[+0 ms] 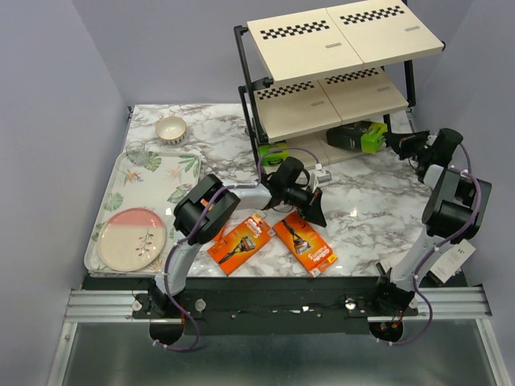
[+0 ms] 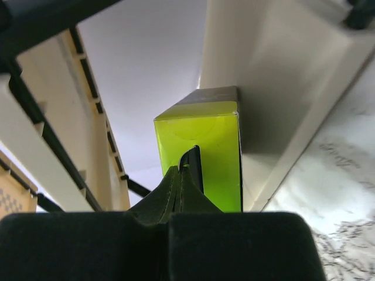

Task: Place and organize the shaving razors onto the shelf

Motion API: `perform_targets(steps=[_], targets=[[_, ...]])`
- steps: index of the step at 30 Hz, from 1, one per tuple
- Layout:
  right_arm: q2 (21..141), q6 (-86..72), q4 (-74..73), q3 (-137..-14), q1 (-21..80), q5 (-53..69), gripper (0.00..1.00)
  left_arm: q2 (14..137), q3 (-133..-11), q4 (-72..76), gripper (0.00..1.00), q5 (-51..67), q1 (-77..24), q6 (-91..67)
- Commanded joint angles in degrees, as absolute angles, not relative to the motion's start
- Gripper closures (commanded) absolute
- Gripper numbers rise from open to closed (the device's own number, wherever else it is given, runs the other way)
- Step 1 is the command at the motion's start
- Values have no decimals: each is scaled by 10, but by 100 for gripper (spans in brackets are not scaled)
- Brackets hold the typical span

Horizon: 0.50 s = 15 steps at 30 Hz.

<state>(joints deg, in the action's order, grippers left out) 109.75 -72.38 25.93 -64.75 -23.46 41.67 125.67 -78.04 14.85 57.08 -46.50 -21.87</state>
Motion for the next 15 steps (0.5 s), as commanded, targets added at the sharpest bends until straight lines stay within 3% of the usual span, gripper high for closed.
perform_targets(steps=[1, 10, 15], targets=[[1115, -715, 281, -636, -246, 392, 99, 1223, -788, 117, 92, 576, -470, -184], [1108, -715, 107, -597, -204, 329, 99, 1201, -788, 73, 89, 558, -488, -152], [1105, -770, 120, -592, -160, 327, 100, 1178, -780, 33, 89, 556, -489, -132]])
